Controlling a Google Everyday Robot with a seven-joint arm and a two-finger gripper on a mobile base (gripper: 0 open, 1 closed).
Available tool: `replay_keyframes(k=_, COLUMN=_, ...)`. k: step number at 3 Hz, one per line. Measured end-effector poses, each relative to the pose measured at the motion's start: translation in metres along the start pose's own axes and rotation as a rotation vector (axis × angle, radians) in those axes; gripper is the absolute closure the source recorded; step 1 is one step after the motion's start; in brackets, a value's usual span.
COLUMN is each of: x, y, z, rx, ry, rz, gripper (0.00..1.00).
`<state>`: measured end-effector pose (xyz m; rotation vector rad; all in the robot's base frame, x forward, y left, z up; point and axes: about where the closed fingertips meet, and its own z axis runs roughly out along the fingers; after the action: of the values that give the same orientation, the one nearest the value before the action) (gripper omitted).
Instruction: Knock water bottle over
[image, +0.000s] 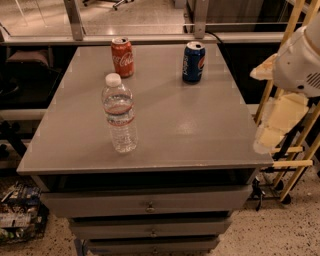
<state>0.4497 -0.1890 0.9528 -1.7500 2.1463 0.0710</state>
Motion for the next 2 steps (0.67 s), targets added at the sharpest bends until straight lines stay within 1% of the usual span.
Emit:
replay_keyframes(k=1, x=-0.020, y=-0.001, z=0.048, rx=-0.081, ry=-0.196, rz=-0.006, gripper=0.00)
replay_keyframes(k=2, x=-0.039, y=0.003, z=0.046, rx=-0.109, ry=-0.275, rz=0.004, gripper=0.00)
